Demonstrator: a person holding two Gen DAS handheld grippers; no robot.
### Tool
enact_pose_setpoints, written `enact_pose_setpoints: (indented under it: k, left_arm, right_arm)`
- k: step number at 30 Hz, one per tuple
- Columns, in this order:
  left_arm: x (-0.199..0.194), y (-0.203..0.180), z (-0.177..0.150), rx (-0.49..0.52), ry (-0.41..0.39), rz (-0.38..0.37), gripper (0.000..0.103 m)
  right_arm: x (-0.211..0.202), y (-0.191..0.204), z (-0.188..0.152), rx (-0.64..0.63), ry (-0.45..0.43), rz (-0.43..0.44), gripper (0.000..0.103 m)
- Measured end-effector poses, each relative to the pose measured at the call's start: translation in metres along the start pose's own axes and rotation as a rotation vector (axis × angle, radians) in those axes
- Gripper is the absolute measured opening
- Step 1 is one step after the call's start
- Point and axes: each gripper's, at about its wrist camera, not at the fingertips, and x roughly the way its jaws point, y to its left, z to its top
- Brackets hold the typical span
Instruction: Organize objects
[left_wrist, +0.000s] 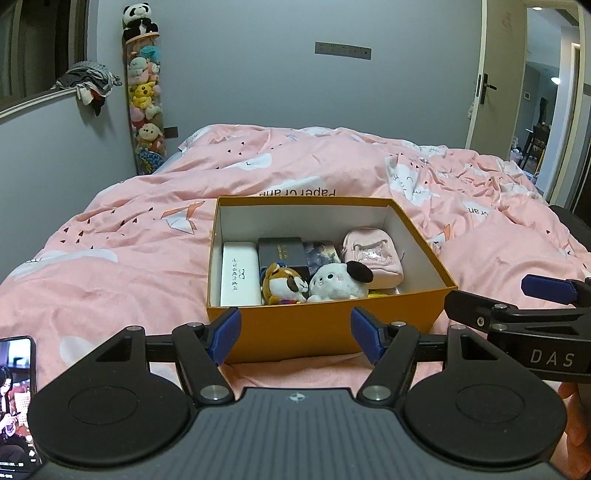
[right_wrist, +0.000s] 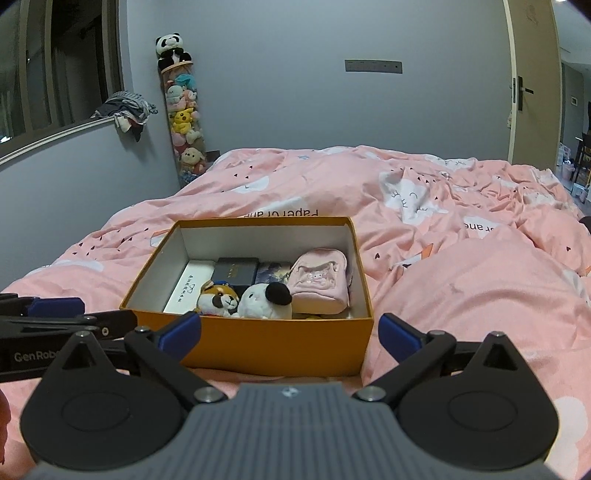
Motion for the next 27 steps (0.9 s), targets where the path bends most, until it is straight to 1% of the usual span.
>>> enact_pose_setpoints:
  k: [27]
  left_arm:
    - [-0.0042, -0.0022, 0.0001, 0.02, -0.02, -0.001, 0.078]
  right_arm:
    - [0.0008, -0.0001, -0.004, -0.001, 0.014, 0.007, 0.102]
